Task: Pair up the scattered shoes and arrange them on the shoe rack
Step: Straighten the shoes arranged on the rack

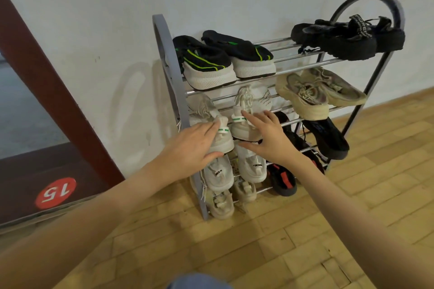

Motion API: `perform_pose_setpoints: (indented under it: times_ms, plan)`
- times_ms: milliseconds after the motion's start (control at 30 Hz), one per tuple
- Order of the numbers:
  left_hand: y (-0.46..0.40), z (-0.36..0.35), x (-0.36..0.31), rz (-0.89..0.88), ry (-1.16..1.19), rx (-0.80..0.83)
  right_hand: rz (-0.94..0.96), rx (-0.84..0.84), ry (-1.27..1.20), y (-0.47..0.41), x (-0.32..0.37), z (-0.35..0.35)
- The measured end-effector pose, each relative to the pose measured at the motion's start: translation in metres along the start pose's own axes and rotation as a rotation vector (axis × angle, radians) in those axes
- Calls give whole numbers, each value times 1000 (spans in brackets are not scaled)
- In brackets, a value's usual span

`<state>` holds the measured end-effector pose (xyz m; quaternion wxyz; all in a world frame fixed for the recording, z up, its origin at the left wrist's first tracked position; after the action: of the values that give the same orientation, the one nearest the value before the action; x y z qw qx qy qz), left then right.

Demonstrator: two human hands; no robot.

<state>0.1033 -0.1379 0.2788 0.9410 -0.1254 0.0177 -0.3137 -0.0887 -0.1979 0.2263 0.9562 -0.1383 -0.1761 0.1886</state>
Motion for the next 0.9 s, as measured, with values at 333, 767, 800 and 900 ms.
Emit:
perform_pose_setpoints:
  times_ms: [333, 767, 800, 900]
  plan:
    - [-3, -17, -1, 46, 268, -2, 57, -73, -215, 3, 8, 12]
    - [-1, -19, -7, 15, 36, -55, 163, -25, -156, 12, 7, 13]
    - [-1, -20, -8, 27, 39, -60, 172, -20, -168, 13, 5, 15]
    - [1, -22, -9, 63, 60, -79, 212, -11, -183, 14, 1, 16]
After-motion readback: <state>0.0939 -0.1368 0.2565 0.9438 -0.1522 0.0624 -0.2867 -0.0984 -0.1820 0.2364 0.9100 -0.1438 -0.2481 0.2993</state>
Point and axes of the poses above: each hand's wrist, its own y-axis away from the middle knuckle, its own z-axis out of the back of the hand, x = y × z, the point moved 4 cm from there along -y, towards the middle knuckle, and after that the axes turned 7 degrees about y, right-handed, at the moved point
